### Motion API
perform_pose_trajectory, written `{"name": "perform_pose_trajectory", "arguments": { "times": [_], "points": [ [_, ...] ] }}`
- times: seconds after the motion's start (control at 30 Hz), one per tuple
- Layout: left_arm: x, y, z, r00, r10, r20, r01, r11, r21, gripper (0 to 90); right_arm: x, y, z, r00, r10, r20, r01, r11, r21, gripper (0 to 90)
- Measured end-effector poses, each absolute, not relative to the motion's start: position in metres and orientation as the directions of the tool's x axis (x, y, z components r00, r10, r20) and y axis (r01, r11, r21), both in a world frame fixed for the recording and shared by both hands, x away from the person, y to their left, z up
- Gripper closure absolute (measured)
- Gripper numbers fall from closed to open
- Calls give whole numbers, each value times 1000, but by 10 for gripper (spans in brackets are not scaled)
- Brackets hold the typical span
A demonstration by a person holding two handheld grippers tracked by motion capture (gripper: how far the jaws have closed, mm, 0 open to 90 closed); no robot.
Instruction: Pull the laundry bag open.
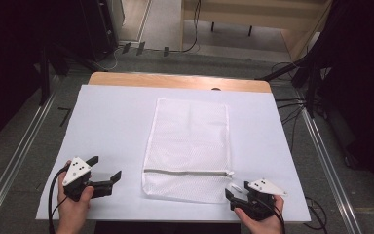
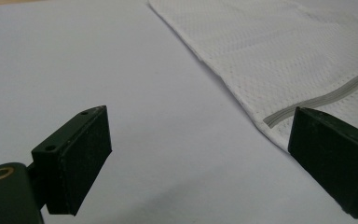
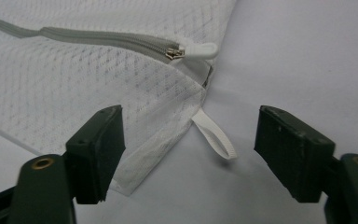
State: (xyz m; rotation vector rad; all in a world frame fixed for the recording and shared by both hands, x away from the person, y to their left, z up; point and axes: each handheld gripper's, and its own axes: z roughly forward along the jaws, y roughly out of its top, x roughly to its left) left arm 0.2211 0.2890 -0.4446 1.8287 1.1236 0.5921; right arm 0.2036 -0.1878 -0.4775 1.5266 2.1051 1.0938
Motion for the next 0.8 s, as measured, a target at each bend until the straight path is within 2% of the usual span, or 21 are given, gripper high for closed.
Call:
{"name": "perform_pose_trajectory", "arguments": {
  "times": [0.17, 0.57, 0.63, 0.67, 0.73, 0.77, 0.8],
  "points": [
    [220, 282, -445, 488, 872, -47, 454, -208, 866, 59, 208, -183, -482, -390, 904, 175, 663, 144, 735, 355],
    [217, 266, -447, 526, 850, -31, 447, -245, 860, 60, 224, -160, -484, -403, 910, 97, 642, 206, 739, 430],
    [217, 267, -447, 526, 850, -36, 449, -241, 860, 60, 222, -160, -485, -395, 915, 79, 635, 210, 743, 481],
    [216, 268, -447, 521, 852, -43, 450, -232, 862, 60, 221, -159, -485, -382, 922, 56, 629, 215, 747, 534],
    [216, 268, -446, 522, 851, -48, 451, -228, 863, 60, 221, -159, -486, -378, 924, 53, 627, 214, 749, 544],
    [215, 267, -446, 523, 851, -41, 450, -235, 861, 60, 220, -158, -485, -372, 927, 51, 628, 211, 749, 581],
    [214, 263, -445, 524, 851, -31, 441, -241, 864, 60, 220, -157, -485, -371, 928, 41, 622, 216, 752, 680]
  ]
}}
